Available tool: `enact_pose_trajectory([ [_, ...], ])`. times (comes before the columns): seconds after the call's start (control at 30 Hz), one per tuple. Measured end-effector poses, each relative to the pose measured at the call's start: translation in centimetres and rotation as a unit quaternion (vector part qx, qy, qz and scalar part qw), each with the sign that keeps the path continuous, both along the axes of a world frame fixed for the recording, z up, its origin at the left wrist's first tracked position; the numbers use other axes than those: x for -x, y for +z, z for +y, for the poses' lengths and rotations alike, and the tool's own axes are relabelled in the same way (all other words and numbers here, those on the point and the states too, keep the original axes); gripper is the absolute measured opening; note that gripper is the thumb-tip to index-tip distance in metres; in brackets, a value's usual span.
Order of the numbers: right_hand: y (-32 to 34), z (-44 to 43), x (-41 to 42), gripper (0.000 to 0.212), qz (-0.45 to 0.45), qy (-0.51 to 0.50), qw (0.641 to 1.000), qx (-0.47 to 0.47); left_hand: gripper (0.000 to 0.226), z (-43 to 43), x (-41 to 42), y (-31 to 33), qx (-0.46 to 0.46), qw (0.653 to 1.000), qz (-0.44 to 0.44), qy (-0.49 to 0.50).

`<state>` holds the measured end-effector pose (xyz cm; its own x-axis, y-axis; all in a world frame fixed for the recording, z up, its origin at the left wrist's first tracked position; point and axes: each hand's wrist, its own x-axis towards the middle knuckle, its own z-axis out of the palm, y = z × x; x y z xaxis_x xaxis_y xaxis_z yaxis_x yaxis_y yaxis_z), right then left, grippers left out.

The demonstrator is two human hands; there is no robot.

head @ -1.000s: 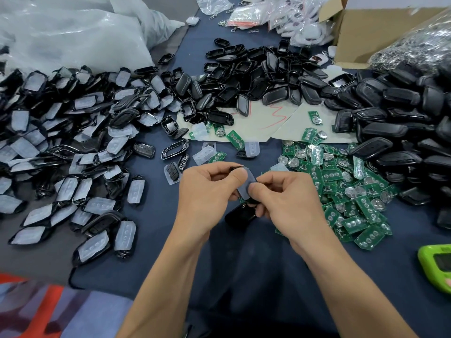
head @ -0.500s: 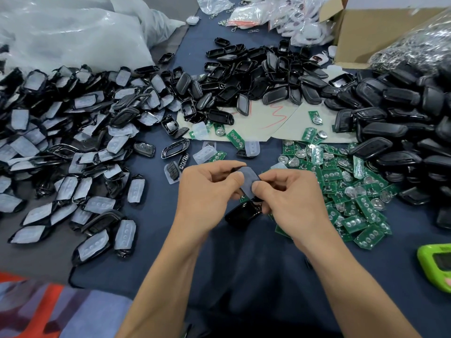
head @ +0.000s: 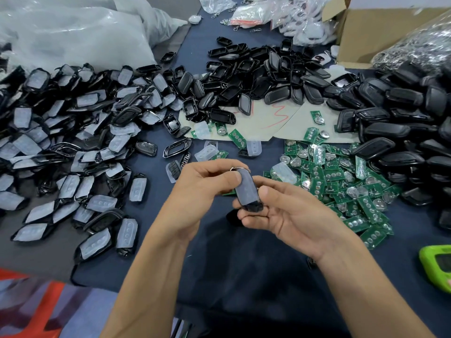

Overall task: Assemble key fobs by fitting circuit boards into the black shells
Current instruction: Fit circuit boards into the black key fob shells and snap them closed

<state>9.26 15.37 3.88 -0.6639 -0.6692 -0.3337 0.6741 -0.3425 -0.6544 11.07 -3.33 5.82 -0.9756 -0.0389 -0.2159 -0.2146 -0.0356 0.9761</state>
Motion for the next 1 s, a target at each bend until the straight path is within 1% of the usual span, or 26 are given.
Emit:
enact_pose_trajectory([
  [0.07, -0.2, -0.1, 0.0, 0.049, -0.002, 0.019, 0.999, 0.025, 0.022, 0.2, -0.1, -0.1, 0.002, 1.000, 0.005, -0.003],
  [0.1, -0.3, -0.1, 0.0, 0.047, -0.004, 0.021, 0.999, 0.032, 0.025, 0.5, -0.1, -0.1, 0.011, 1.000, 0.015, 0.013],
  [0.13, -0.4, -0.1, 0.0, 0.040, -0.010, 0.014, 0.999, 0.033, 0.028, 0.8, -0.1, -0.1, 0.025, 0.998, 0.030, 0.043],
  [0.2, -0.6, -0.3, 0.2, 0.027, -0.029, -0.016, 0.999, 0.028, 0.034, 1.5, -0.4, -0.2, 0.080, 0.986, 0.074, 0.129],
  [0.27, -0.7, -0.5, 0.4, 0.027, -0.046, -0.039, 0.998, 0.022, 0.036, 2.1, -0.9, -0.5, 0.173, 0.959, 0.129, 0.186],
  [0.33, -0.8, -0.7, 0.6, 0.029, -0.049, -0.053, 0.997, 0.019, 0.036, 2.8, -1.5, -0.5, 0.282, 0.927, 0.166, 0.184],
  [0.37, -0.7, -0.8, 0.6, 0.028, -0.048, -0.057, 0.997, 0.019, 0.038, 3.1, -1.7, -0.5, 0.315, 0.917, 0.176, 0.171],
  [0.43, -0.6, -1.1, 0.7, 0.026, -0.037, -0.059, 0.997, 0.018, 0.041, 3.6, -1.8, -0.7, 0.346, 0.906, 0.196, 0.145],
  [0.53, -0.3, -1.4, 0.8, 0.025, -0.016, -0.068, 0.998, -0.005, 0.040, 4.0, -2.1, -1.1, 0.402, 0.870, 0.249, 0.141],
  [0.57, -0.2, -1.4, 0.9, 0.027, -0.014, -0.077, 0.997, -0.010, 0.040, 4.1, -2.1, -1.4, 0.411, 0.863, 0.258, 0.140],
  [0.6, -0.3, -1.5, 1.0, 0.028, -0.017, -0.089, 0.996, -0.012, 0.040, 4.3, -2.1, -1.5, 0.411, 0.865, 0.255, 0.132],
  [0.63, -0.3, -1.4, 1.1, 0.029, -0.022, -0.105, 0.994, -0.013, 0.041, 4.5, -2.1, -1.5, 0.404, 0.874, 0.246, 0.114],
  [0.7, -0.4, -1.2, 1.2, 0.025, -0.033, -0.130, 0.991, -0.019, 0.043, 4.3, -1.8, -1.5, 0.354, 0.909, 0.205, 0.078],
  [0.73, -0.5, -1.1, 1.2, 0.023, -0.036, -0.134, 0.990, -0.023, 0.043, 3.7, -1.5, -1.4, 0.315, 0.930, 0.168, 0.085],
  [0.77, -0.5, -0.9, 1.1, 0.023, -0.036, -0.133, 0.990, -0.025, 0.041, 2.8, -1.1, -1.4, 0.280, 0.944, 0.128, 0.114],
  [0.8, -0.5, -0.7, 1.1, 0.024, -0.036, -0.132, 0.990, -0.027, 0.039, 1.6, -0.8, -1.6, 0.264, 0.947, 0.089, 0.161],
  [0.83, -0.4, -0.6, 1.0, 0.025, -0.038, -0.134, 0.990, -0.026, 0.039, 0.2, -0.5, -1.9, 0.273, 0.938, 0.055, 0.206],
  [0.87, -0.4, -0.5, 0.9, 0.026, -0.039, -0.135, 0.990, -0.025, 0.042, -1.0, -0.3, -2.2, 0.306, 0.922, 0.024, 0.235],
  [0.93, -0.5, -0.5, 0.9, 0.027, -0.039, -0.137, 0.990, -0.022, 0.056, -2.7, -0.2, -3.0, 0.396, 0.887, -0.029, 0.235],
  [1.0, -0.4, -0.8, 1.0, 0.027, -0.039, -0.139, 0.989, -0.024, 0.070, -3.0, -0.2, -3.7, 0.455, 0.862, -0.054, 0.215],
])
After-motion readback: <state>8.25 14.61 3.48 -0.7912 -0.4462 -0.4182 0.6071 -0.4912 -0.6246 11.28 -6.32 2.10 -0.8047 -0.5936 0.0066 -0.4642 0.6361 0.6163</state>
